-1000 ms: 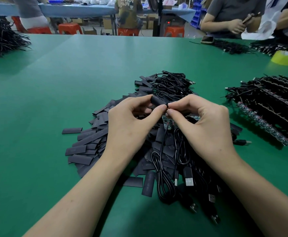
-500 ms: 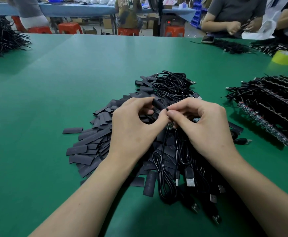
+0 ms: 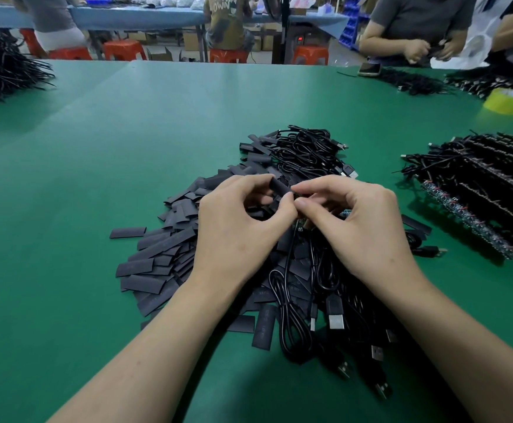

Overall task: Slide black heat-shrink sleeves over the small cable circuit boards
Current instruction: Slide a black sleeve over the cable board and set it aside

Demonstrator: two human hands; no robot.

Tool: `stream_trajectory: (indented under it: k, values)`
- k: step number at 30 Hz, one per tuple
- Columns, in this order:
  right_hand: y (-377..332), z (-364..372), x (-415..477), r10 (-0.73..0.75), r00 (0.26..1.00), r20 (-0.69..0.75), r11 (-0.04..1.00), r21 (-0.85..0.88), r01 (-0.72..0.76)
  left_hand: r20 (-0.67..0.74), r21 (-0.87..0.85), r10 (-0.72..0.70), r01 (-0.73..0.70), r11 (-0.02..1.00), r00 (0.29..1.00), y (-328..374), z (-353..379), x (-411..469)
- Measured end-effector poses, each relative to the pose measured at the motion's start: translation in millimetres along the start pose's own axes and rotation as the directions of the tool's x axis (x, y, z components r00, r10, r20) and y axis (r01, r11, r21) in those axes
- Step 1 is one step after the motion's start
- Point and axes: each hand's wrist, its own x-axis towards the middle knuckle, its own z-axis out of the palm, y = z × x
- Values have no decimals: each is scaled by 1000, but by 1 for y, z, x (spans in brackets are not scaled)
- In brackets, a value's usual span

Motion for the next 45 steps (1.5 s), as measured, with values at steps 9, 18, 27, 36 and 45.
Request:
stream_trajectory:
  k: [9,18,27,36,45]
  values:
    - [1,0,0,-15,1000,4,1000,5,15,17,-18,45,-45,999,999,-5,0,1]
    - [1,0,2,49,997,-53,996,77,-45,-15,-145,-76,73,987,997,-7,3,3]
    - [-1,-2,1,40,993,-112,999,-32,-44,-21,-104,-39,37,994,999,-12,1,7]
    - [-8,-41,75,-102,970,-222,928,-372,12,105,102,54,-65,993,993,-20,1,6]
    - [17,-7,161,98,979,180,832,-554,19,221,183,18,-60,981,975,-17,3,3]
